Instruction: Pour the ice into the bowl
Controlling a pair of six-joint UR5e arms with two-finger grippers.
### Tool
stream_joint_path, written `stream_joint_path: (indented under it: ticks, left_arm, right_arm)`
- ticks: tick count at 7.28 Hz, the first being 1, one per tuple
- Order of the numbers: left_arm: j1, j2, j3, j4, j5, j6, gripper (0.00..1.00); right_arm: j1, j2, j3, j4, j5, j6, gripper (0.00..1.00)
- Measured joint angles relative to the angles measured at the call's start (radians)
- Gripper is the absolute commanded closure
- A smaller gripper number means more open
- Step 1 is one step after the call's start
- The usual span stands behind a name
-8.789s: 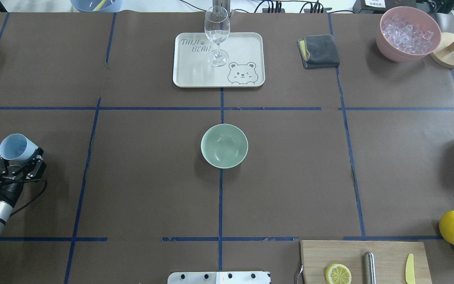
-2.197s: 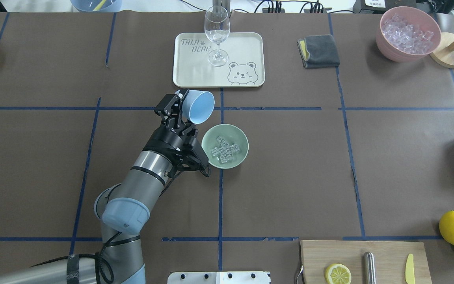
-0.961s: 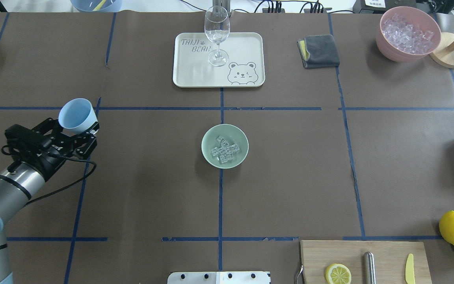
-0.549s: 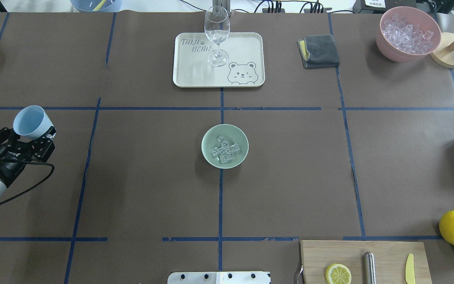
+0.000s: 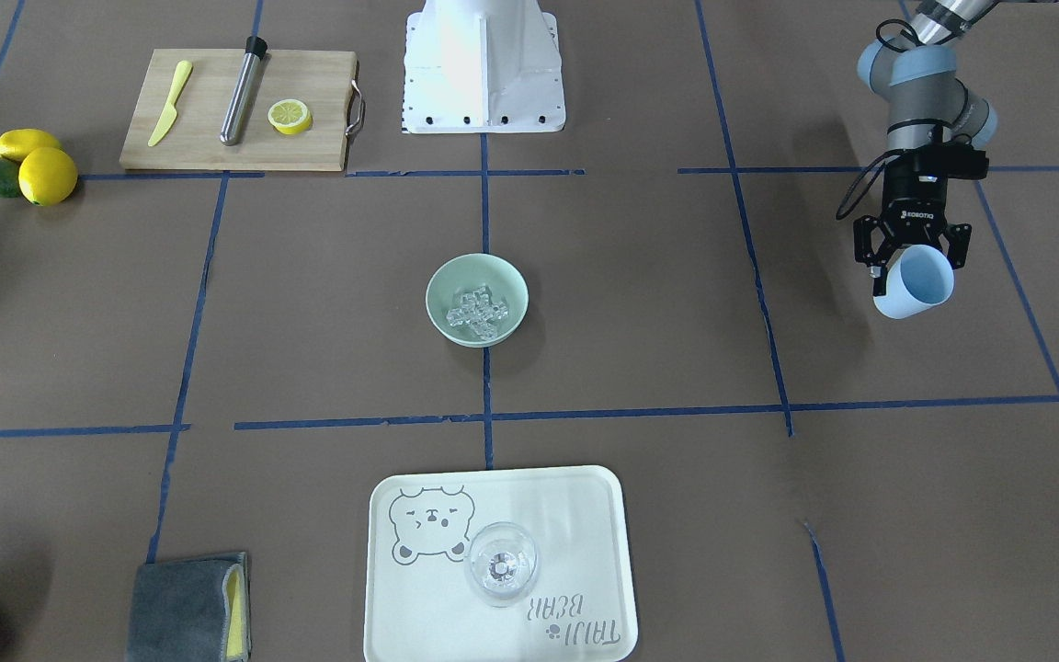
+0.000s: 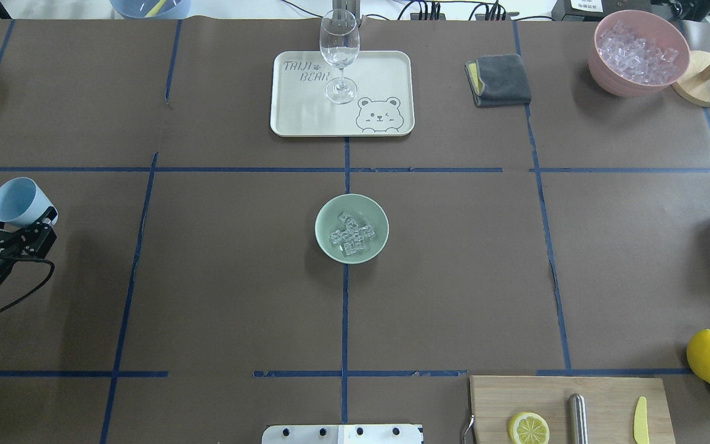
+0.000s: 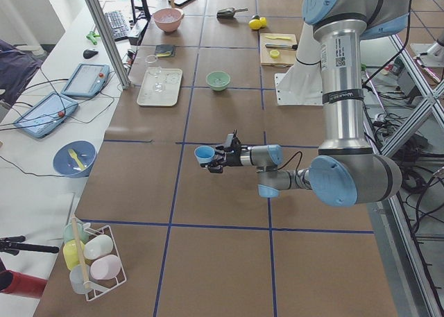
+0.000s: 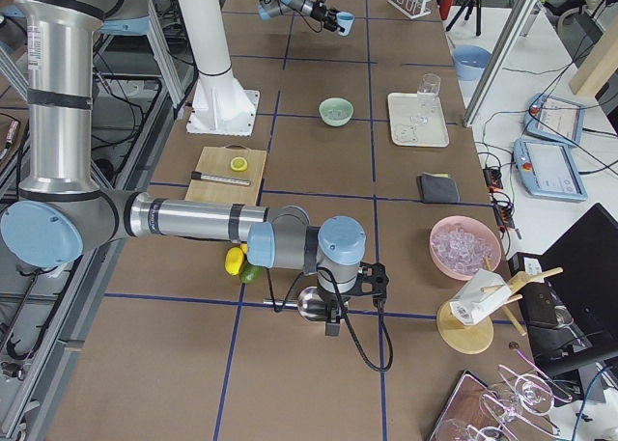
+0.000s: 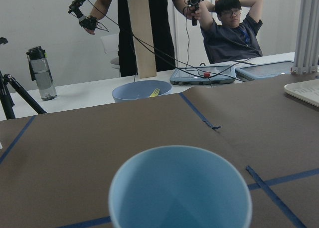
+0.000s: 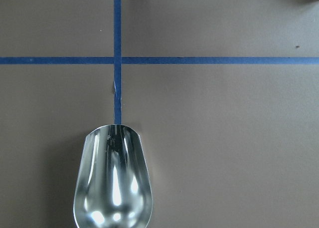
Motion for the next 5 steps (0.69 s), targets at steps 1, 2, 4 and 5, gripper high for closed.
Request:
stream_joint_path:
  ticks: [1, 2, 4, 5]
  left_arm:
    - [0.001, -0.006, 0.029, -0.001, 0.004, -0.037, 1.00]
    - [0.004, -0.015, 0.056, -0.003, 0.024, -0.067, 1.00]
    - [0.009, -0.028, 0.085, -0.004, 0.082, -0.101, 1.00]
    - [0.011, -0.034, 0.090, -0.003, 0.103, -0.112, 0.96]
  right_arm:
    - [0.000, 0.000, 0.000, 0.000, 0.000, 0.001, 0.00]
    - [0.000, 0.000, 0.001, 0.000, 0.000, 0.003, 0.00]
    - [0.000, 0.000, 0.002, 0.000, 0.000, 0.004, 0.00]
    - [0.000, 0.000, 0.002, 0.000, -0.001, 0.004, 0.00]
